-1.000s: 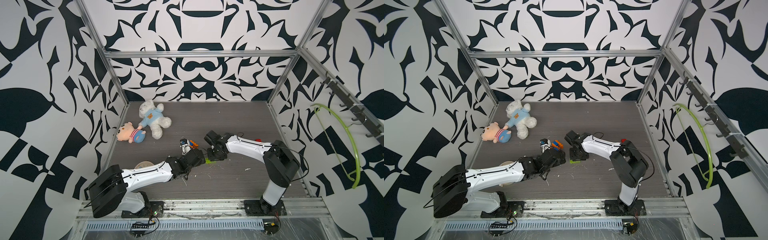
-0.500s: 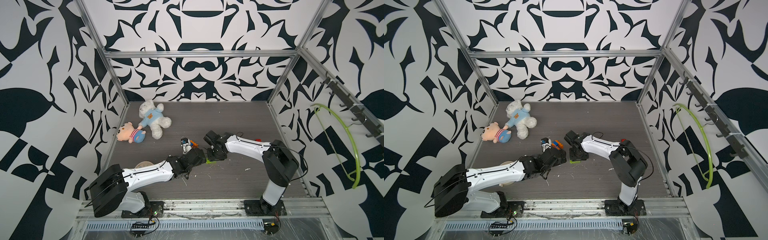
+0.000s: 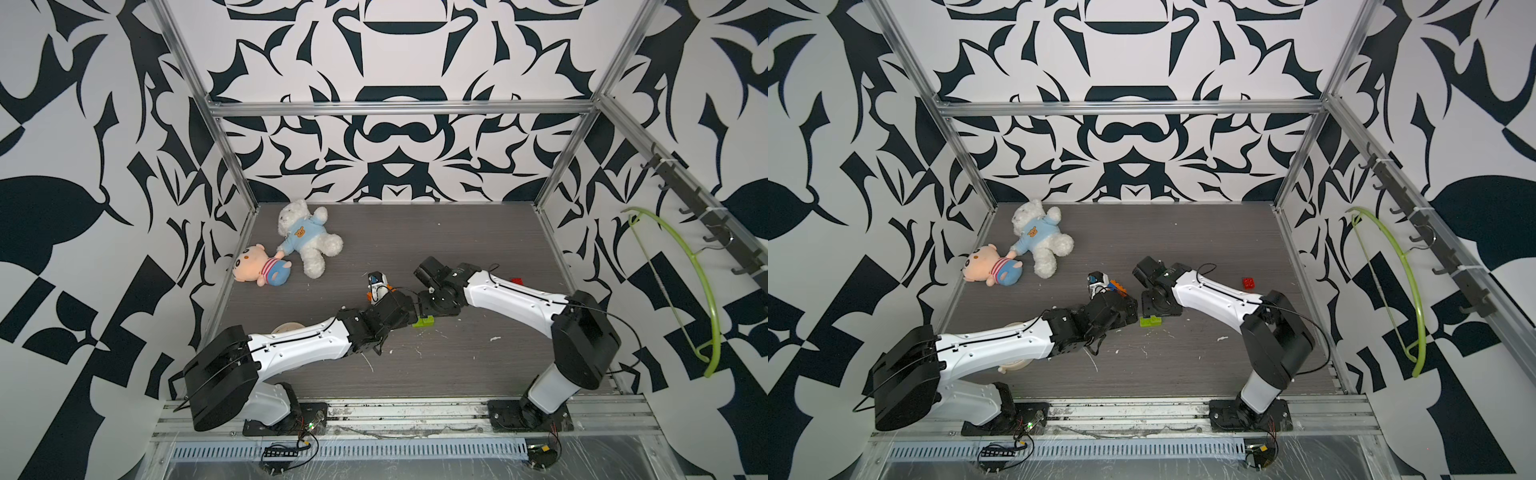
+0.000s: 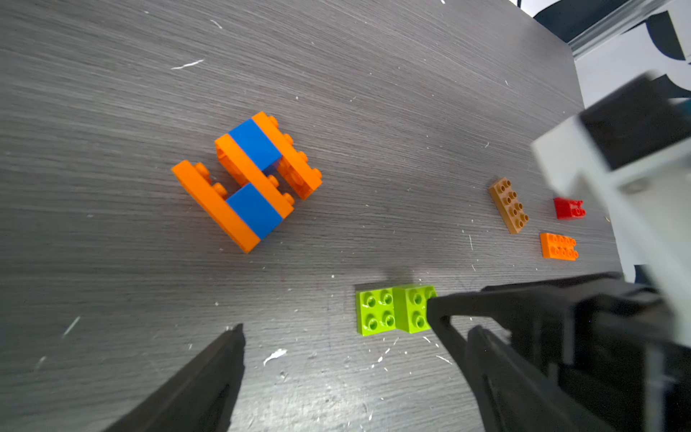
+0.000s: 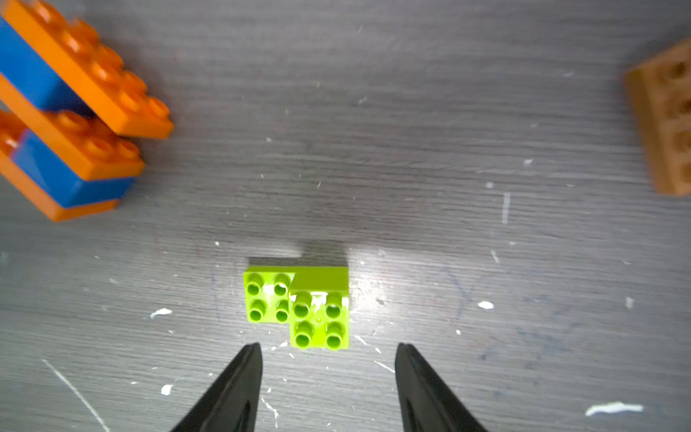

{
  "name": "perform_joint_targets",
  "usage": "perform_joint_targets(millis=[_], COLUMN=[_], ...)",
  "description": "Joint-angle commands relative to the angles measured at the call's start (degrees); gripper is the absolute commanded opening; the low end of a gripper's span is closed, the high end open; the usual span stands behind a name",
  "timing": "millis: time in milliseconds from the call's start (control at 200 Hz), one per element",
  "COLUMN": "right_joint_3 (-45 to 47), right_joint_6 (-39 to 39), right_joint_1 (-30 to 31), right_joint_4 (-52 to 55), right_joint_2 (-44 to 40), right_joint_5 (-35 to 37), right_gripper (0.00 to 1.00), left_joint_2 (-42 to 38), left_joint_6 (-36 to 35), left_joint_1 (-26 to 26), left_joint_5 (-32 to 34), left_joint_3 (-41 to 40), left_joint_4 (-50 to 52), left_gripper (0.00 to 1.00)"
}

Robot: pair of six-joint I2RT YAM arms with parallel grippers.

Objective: Assemble the number 5 with lego
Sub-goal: Assemble the lego brick with the lego brick.

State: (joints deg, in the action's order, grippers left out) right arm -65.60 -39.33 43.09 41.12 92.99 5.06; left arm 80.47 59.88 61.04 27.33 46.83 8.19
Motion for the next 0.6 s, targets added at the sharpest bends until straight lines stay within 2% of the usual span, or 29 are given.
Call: perform_joint_targets(millis=[0, 180, 370, 595], right_joint_3=[2.04, 6.08, 9.51, 11.94], right_joint_6=[-0.90, -1.78, -1.45, 0.56], right_joint_1=[-1.13, -5.44, -11.32, -21.48], right_joint_4=[1.48, -1.00, -3.02, -5.76], right_joint_2=[-3.21, -5.64, -7.85, -8.54], right_joint_5=[4.19, 3.27, 1.02, -3.80], right_gripper=[0.67, 0.77, 0.82, 0.87], left_joint_2=[1.47, 4.08, 7.26, 11.64], left_joint_6=[-2.07, -4.37, -6.53, -9.24], left_joint_1=[-0.07, -0.04, -0.04, -0.04], left_joint_5=[-1.50, -4.37, -8.31, -12.94], left_joint_3=[2.22, 4.62, 7.12, 11.61], left_joint_4=[-0.80, -1.85, -2.47, -2.38], left_gripper=[0.99, 0.99, 0.99, 0.99])
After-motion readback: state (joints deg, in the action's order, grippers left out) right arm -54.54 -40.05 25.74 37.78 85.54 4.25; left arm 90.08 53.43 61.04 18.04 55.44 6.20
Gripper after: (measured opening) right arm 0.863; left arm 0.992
